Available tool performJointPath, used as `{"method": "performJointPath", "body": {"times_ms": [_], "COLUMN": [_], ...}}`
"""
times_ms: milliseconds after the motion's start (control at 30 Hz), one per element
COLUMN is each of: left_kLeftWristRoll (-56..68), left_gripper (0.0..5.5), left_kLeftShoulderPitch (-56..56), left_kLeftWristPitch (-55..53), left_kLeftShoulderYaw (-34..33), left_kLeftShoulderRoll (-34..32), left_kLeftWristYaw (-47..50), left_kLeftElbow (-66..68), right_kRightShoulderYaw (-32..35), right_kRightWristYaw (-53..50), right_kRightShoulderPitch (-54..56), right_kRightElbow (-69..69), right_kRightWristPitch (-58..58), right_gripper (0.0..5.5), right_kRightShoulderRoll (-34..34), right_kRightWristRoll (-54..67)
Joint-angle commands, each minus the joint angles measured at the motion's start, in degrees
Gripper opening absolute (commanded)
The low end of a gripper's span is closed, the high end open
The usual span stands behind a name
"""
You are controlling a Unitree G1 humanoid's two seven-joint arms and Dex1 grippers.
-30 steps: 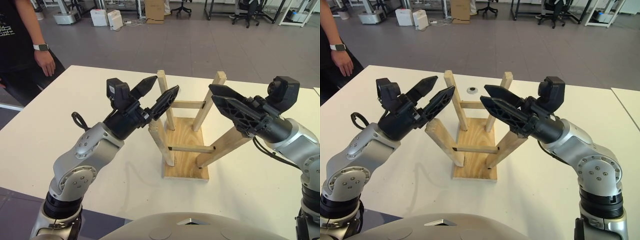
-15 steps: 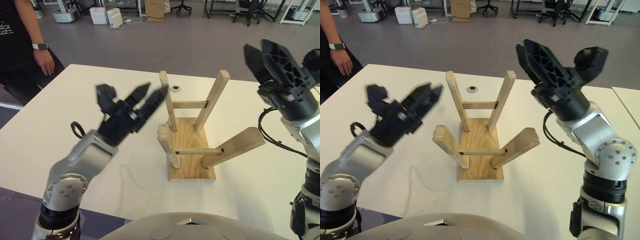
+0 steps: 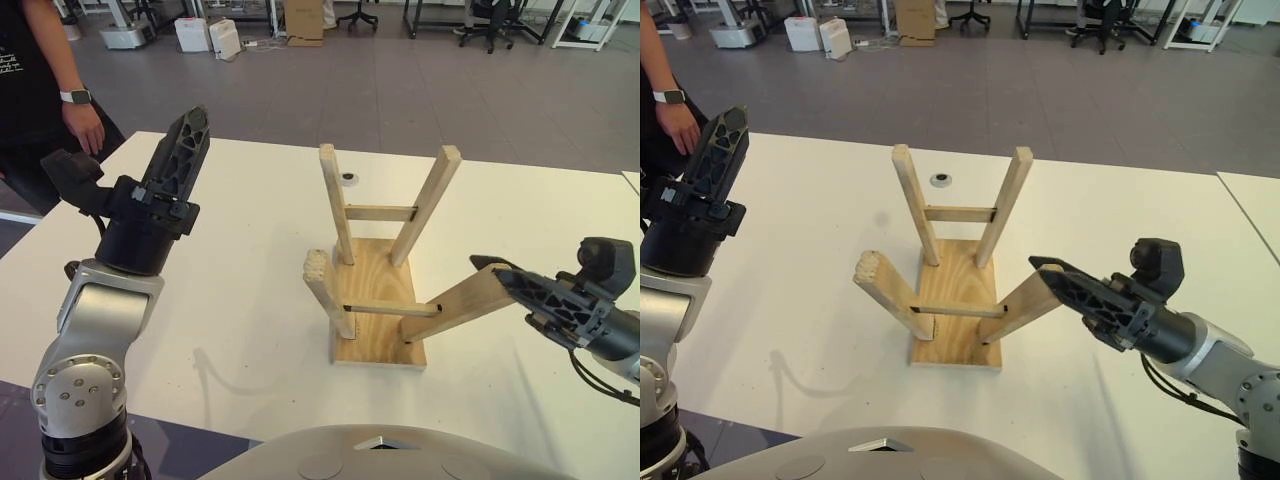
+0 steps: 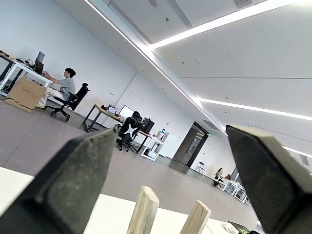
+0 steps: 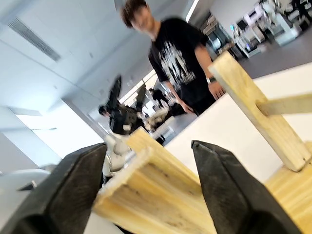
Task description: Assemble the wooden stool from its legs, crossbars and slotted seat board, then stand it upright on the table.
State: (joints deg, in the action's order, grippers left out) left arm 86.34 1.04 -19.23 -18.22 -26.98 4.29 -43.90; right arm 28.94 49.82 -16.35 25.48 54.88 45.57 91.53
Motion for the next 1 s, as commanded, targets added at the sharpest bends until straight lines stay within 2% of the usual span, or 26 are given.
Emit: {"method": "performJointPath", "body": {"times_ms": [33, 167, 467, 600, 667, 767, 900, 1000], "left_kLeftWristRoll": [-0.9, -1.8, -3.3, -7.4, -10.3, -19.2, -51.3, -60.7], "left_gripper": [4.1, 4.1, 4.1, 4.1, 4.1, 4.1, 4.1, 4.1], "left_kLeftShoulderPitch": [-0.3, -1.2, -2.6, -1.1, 0.1, -0.3, -7.5, -10.7], "left_kLeftWristPitch": [0.4, 0.2, -1.1, -3.2, -4.1, -5.0, 1.8, 7.4], "left_kLeftShoulderYaw": [0.2, 0.9, 2.3, 1.4, 0.9, 2.9, 18.2, 20.7], "left_kLeftShoulderRoll": [0.8, 1.3, 0.6, -1.6, -3.1, -5.8, -16.7, -16.3], "left_kLeftWristYaw": [-0.4, -0.7, -2.5, -8.9, -13.0, -19.7, -31.8, -35.7], "left_kLeftElbow": [0.1, 0.6, 2.4, 9.0, 12.8, 21.0, 42.9, 53.0], "right_kRightShoulderYaw": [-4.8, -9.8, -13.6, -26.5, -29.7, -31.8, -34.5, -37.1], "right_kRightWristYaw": [5.6, 9.9, 16.4, 24.8, 26.0, 26.0, 15.6, 5.5], "right_kRightShoulderPitch": [1.3, 5.8, 23.9, 13.9, 12.6, 10.3, 6.6, 5.7], "right_kRightElbow": [1.8, 1.0, -22.2, -27.7, -33.4, -33.9, -28.3, -25.5], "right_kRightWristPitch": [-4.1, -12.1, -22.5, -34.1, -38.6, -38.5, -41.5, -42.8], "right_gripper": [3.23, 3.23, 3.23, 3.23, 3.23, 3.23, 3.23, 3.23], "right_kRightShoulderRoll": [5.4, 8.7, 12.3, 17.8, 18.3, 14.7, 5.6, -2.1], "right_kRightWristRoll": [-16.5, -29.9, -47.0, -65.4, -71.5, -72.9, -76.8, -80.5]}}
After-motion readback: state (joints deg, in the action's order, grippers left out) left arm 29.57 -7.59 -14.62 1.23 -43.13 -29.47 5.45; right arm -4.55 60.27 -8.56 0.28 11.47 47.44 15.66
